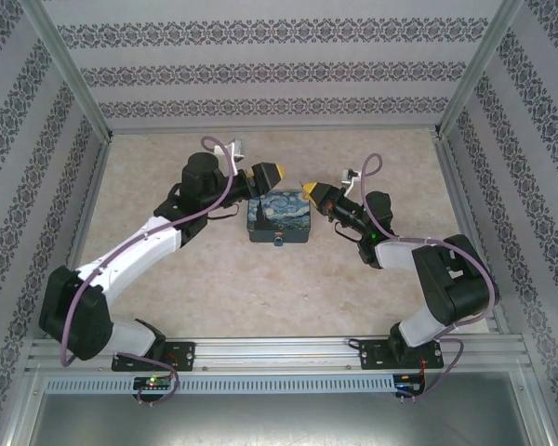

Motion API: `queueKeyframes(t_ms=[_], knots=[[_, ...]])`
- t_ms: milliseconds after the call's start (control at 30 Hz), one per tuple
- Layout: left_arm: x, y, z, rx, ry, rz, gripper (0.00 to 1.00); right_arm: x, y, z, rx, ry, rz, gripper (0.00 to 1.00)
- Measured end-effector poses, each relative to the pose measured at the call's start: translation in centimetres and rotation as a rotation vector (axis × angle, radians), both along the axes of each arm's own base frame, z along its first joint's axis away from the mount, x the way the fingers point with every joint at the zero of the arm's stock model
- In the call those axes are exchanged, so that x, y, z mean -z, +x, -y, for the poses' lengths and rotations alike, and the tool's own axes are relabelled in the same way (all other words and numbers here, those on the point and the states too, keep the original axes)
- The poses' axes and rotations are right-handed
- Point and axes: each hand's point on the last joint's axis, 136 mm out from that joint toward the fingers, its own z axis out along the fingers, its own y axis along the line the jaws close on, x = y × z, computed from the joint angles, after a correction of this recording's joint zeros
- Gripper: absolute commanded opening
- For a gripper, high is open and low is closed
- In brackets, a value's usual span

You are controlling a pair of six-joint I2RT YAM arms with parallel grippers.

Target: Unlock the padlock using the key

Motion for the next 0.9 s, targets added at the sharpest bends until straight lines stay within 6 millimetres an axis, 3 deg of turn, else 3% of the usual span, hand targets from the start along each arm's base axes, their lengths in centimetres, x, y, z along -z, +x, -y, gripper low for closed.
queueKeyframes(t_ms=[233,367,700,900], knots=[[10.1,-5.1,0.2,0.103,0.236,-0.148,0.79,4.0,0.2,-0.4,-0.013,-0.063,-0.090,0.00],[14.5,-7.3,0.6,0.151,0.326,-0.199,0.76,5.9,-0.2,-1.2,-0.037,-0.086,-0.138,0.00],[21.4,-6.9,1.9,0.190,0.450,-0.241,0.71,7.7,-0.6,-2.0,-0.060,-0.115,-0.176,0.00],[23.3,-5.8,1.8,0.174,0.497,-0.214,0.68,8.9,-0.1,-2.2,-0.059,-0.125,-0.206,0.00]])
